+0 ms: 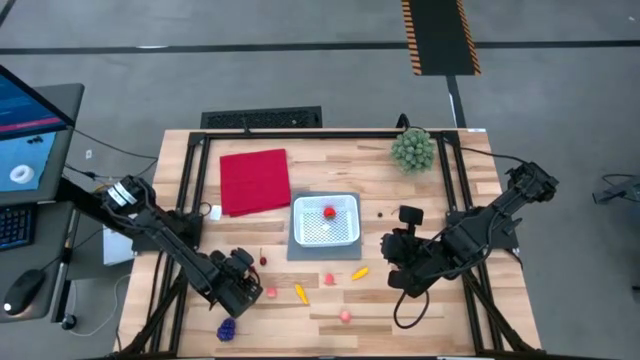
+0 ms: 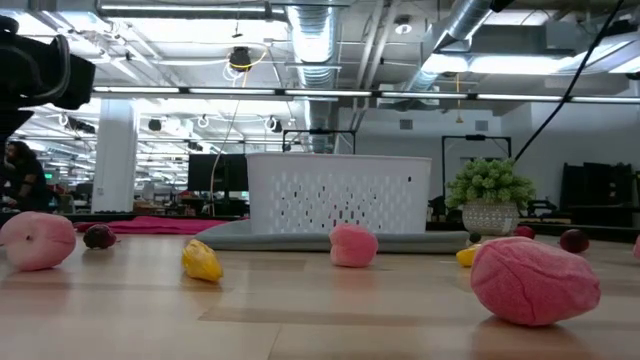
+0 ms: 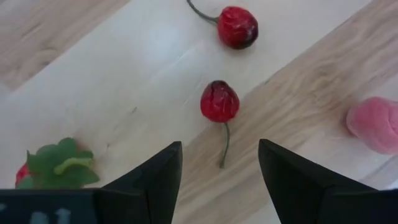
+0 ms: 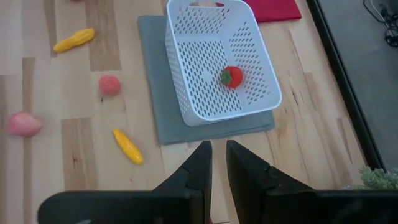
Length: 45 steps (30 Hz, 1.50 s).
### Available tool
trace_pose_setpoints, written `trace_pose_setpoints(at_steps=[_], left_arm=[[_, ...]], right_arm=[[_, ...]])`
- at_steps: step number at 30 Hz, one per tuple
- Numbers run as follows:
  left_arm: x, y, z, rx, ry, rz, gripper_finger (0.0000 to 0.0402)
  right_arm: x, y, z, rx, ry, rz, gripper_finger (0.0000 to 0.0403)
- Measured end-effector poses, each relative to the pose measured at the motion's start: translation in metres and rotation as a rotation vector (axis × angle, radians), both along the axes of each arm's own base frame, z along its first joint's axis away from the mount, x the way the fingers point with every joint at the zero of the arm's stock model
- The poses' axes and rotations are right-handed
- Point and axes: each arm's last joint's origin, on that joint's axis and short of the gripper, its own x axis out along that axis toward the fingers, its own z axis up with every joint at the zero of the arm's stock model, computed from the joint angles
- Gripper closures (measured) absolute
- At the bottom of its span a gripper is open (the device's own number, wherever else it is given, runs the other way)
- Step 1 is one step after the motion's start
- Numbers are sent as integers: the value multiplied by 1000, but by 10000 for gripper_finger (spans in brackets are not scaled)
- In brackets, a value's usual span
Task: Pick and placing Produce into tupperware
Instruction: Put the bottom left cherry into the white basket
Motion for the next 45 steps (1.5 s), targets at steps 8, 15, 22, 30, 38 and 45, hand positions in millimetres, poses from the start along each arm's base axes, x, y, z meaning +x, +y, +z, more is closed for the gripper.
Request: trace_pose_setpoints(at_steps=[8,15,22,30,38,45], left_arm=[[4,3,-7,-25,69,-11,199],[6,5,-7,-7,63,-27,206],[9,8,-7,-10,58,-31,210],[13,10,-7,-18,54,-40,210],[9,12,-15,-53,70,-33,210],[9,12,-16,-54,56,-38,216]], right_arm=[[0,0,0,0,0,0,333],[0,1,0,3,-3,2,333],[-1,2,0,8,-7,1,333],[-1,2,0,8,-6,-1,333],[-1,2,0,8,-6,0,333],[-1,2,0,8,-6,-1,333]])
